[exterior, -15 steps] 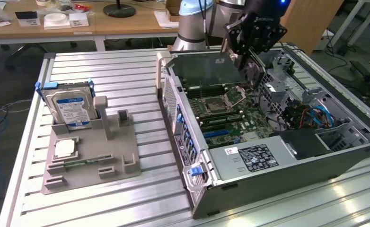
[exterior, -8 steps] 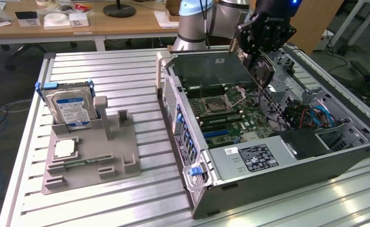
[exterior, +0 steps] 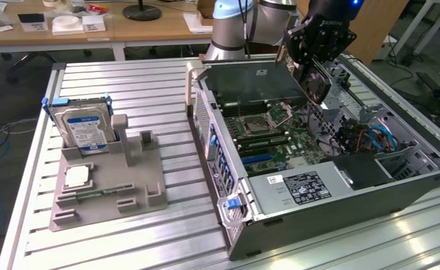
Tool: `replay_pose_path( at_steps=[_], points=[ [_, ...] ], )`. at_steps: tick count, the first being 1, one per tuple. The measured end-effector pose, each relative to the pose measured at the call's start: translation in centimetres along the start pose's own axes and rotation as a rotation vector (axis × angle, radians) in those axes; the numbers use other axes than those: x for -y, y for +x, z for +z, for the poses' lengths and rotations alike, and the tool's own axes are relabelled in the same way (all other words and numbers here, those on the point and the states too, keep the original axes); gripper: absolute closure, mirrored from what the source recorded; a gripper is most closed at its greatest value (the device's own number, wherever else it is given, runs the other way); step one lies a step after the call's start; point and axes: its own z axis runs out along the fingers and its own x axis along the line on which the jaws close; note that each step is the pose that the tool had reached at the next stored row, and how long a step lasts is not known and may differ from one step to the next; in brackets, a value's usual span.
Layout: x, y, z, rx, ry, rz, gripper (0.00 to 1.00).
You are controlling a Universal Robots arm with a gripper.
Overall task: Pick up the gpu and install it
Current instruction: 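Pick up the gpu and move the gpu toward the slot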
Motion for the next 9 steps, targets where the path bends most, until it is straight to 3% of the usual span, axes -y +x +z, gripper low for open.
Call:
replay_pose_path(
  at_steps=[9],
  points=[
    [0.00,0.00,0.00,0.0000,0.0000,0.000,0.72]
  ],
)
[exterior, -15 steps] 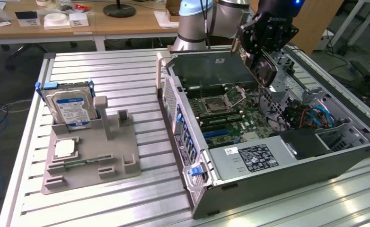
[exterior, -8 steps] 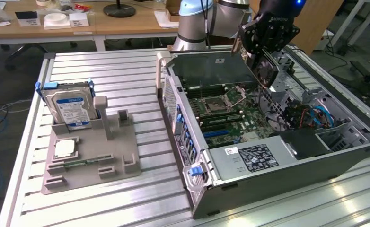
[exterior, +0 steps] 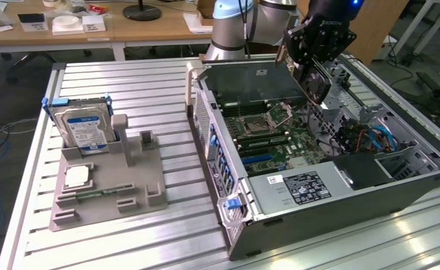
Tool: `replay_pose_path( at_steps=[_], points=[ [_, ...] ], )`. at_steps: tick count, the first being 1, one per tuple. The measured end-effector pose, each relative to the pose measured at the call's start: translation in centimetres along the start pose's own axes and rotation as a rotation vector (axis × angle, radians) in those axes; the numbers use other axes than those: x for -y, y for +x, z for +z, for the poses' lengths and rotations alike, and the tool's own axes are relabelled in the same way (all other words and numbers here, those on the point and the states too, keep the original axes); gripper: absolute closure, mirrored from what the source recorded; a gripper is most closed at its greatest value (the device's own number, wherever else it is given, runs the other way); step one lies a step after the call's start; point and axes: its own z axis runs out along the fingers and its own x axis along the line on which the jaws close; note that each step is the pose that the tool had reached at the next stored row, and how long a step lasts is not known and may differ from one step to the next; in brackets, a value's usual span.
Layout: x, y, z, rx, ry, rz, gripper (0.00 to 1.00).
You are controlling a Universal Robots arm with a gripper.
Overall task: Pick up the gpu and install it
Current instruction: 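Pick up the gpu and move the gpu toward the slot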
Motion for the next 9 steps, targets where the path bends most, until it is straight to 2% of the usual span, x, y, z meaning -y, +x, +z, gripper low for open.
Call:
replay_pose_path(
  at_steps=[9],
  points=[
    [0.00,0.00,0.00,-0.0011,0.0004,-0.047,0.72]
  ],
)
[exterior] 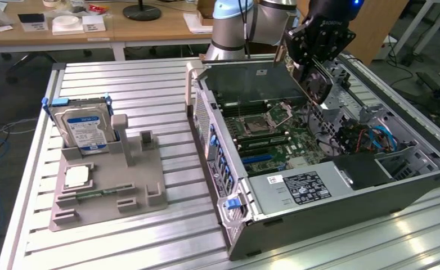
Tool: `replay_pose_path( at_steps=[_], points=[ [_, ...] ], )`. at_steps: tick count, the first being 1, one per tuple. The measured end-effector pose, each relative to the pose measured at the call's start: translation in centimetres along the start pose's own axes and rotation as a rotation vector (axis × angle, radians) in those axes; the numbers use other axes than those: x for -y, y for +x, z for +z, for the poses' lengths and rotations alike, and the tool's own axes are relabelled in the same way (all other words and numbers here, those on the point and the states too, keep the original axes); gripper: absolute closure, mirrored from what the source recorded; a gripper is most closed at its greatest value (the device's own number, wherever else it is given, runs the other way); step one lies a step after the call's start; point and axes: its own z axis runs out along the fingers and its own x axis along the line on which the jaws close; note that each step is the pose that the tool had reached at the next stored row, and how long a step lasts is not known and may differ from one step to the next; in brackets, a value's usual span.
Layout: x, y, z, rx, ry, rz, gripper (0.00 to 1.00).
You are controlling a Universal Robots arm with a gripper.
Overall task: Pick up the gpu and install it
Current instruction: 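Pick up the gpu and move the gpu toward the slot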
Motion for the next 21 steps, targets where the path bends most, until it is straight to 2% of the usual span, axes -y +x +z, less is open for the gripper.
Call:
replay_pose_path(
  at_steps=[21],
  points=[
    [0.00,0.00,0.00,-0.0002,-0.0028,-0.012,0.72]
  ],
)
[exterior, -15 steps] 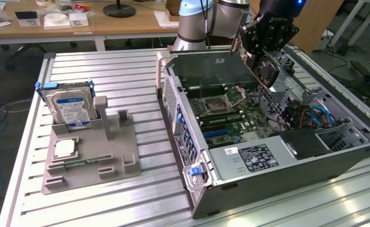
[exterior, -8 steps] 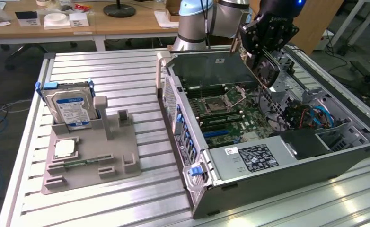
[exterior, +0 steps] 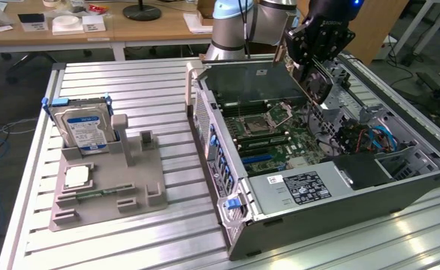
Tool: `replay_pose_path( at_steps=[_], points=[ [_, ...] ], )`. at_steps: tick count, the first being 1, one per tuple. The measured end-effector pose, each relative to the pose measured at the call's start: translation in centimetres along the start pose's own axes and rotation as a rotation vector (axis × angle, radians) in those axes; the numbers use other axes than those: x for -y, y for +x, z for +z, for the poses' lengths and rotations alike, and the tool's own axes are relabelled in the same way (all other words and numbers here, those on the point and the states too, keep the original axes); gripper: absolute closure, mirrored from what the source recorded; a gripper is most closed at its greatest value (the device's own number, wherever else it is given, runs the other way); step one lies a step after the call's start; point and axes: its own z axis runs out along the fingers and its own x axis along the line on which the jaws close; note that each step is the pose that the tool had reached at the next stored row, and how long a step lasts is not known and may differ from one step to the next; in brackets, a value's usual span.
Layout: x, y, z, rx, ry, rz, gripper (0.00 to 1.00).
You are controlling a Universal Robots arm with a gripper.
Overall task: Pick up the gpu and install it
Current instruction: 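Pick up the gpu and move the gpu toward the slot, then insert the gpu into the slot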
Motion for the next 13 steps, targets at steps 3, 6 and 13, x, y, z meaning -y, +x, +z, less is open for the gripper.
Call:
replay_pose_path(
  at_steps=[3,6,13],
  points=[
    [0.00,0.00,0.00,0.0001,-0.0004,0.002,0.72],
    [0.00,0.00,0.00,0.0008,-0.0010,0.031,0.72],
    [0.00,0.00,0.01,0.0022,-0.0014,0.078,0.72]
  ],
)
